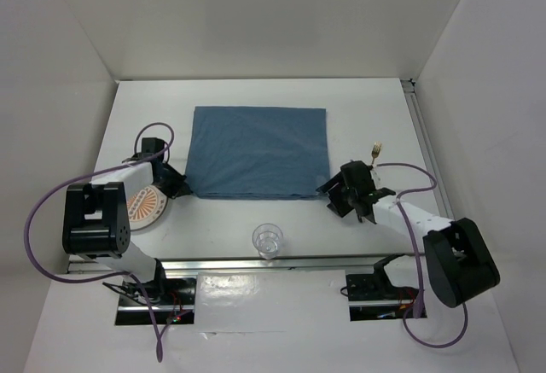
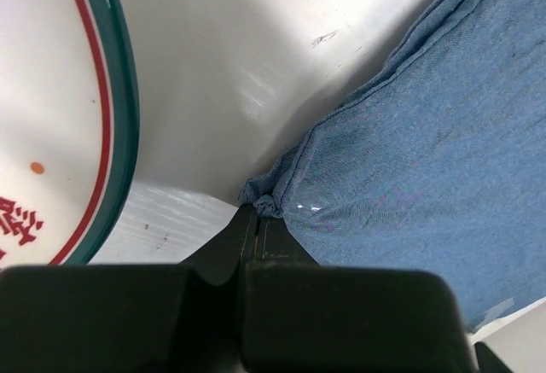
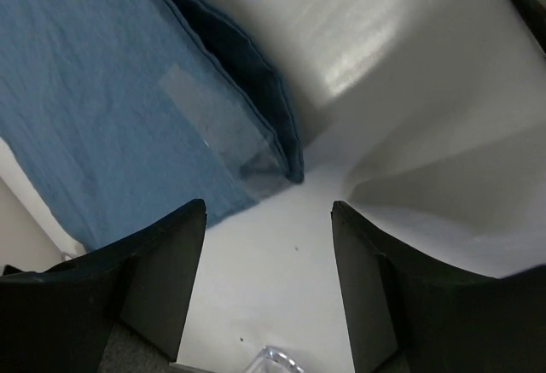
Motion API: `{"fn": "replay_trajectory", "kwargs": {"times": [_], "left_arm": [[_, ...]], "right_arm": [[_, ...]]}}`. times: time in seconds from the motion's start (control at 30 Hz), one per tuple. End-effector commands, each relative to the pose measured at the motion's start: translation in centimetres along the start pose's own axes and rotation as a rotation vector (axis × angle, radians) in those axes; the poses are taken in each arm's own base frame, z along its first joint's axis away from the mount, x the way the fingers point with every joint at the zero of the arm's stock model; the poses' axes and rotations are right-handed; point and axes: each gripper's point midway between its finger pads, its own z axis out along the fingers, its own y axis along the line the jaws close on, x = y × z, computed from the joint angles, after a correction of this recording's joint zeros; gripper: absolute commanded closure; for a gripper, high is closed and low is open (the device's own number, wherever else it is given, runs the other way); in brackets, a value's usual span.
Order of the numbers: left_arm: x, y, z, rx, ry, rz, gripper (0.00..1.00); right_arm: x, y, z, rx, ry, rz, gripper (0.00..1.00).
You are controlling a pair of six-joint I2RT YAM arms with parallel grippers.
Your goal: Set the dinner table for one person
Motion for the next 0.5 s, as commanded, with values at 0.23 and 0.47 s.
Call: {"fn": "replay_trajectory", "kwargs": {"times": [0.23,0.47], "left_arm": [[-0.4,-0.7,-1.1,-0.011,-0.009,0.038,1.0],[-1.4,-2.8,-2.4,0.035,-0.021,0.044,1.0]], "right_arm": [[-2.5,2.7,2.7,-0.095,-0.039,0.034,0.53],[-3.9,5.1,2.5,-0.115,-0.074,-0.001,1.0]]}}
